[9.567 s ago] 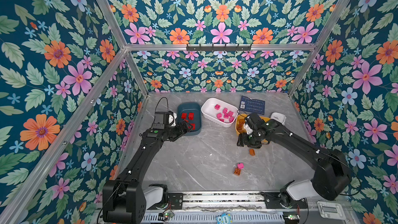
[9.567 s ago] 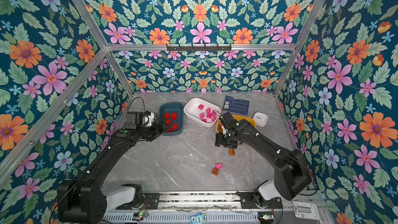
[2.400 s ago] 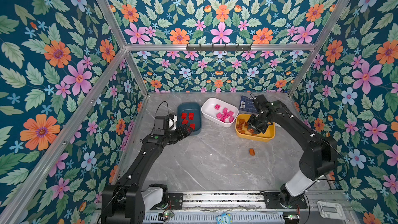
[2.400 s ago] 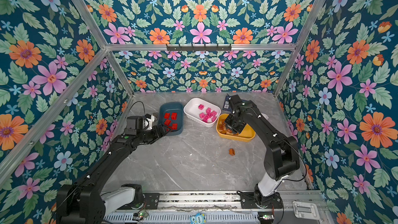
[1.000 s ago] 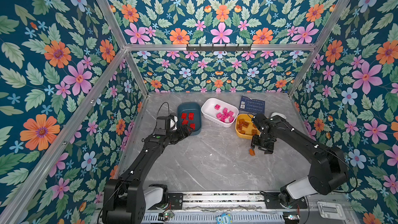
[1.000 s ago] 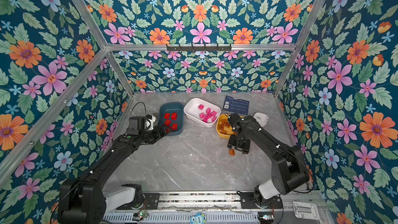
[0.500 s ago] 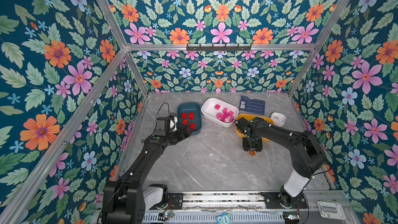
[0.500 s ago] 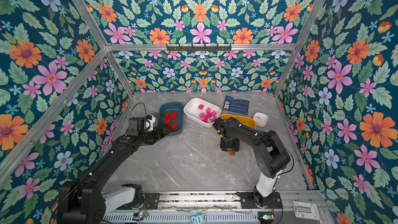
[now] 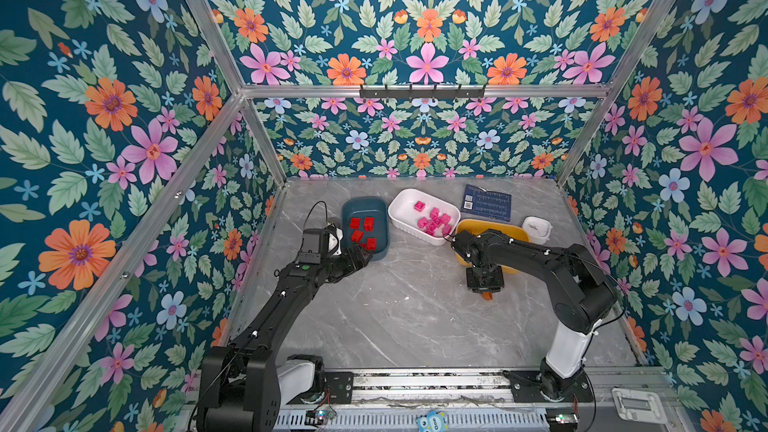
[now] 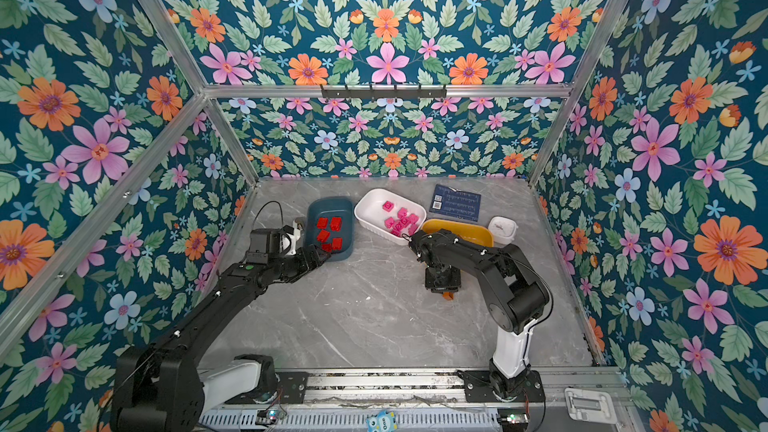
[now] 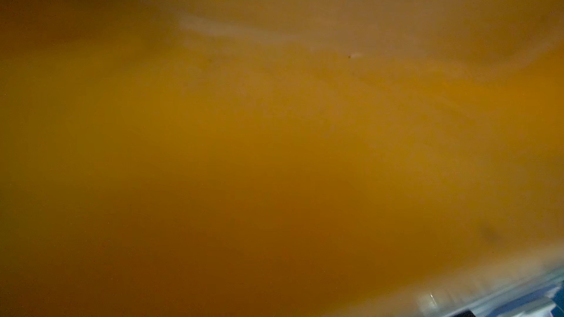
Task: Sort the legos into containers by color
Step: Pick up the lego from the middle-right of the table, then place the lego in the container.
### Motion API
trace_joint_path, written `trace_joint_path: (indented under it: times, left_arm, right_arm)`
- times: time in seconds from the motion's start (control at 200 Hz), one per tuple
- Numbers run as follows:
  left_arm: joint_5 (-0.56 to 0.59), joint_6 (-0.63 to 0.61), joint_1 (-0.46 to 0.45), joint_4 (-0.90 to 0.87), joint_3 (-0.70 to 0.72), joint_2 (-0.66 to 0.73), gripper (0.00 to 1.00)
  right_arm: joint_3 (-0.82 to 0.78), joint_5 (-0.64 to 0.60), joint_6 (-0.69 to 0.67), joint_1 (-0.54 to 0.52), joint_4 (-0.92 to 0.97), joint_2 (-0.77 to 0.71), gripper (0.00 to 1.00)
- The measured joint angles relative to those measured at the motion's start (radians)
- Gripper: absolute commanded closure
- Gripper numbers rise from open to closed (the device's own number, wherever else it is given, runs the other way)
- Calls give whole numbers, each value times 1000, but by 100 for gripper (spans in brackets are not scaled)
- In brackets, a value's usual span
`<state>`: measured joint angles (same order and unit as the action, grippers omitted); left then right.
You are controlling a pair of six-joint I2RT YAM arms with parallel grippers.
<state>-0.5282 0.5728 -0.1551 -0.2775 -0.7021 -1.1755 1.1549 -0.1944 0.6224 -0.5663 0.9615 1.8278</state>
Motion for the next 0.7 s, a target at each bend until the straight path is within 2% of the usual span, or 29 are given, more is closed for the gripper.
trace_joint_path:
  times: [0.2,0.49,0.7]
  left_arm:
    - [0,0,0,1,2,-2,12]
    - [0,0,0,1,2,-4,12]
    - [0,0,0,1,-11,-13,12]
  right_arm:
    - [-15,0,-4,-1,12,-9,78]
    - [37,-19,-5,-1,75,-88,82]
    - [165,-18,-27,38,131,-140,82]
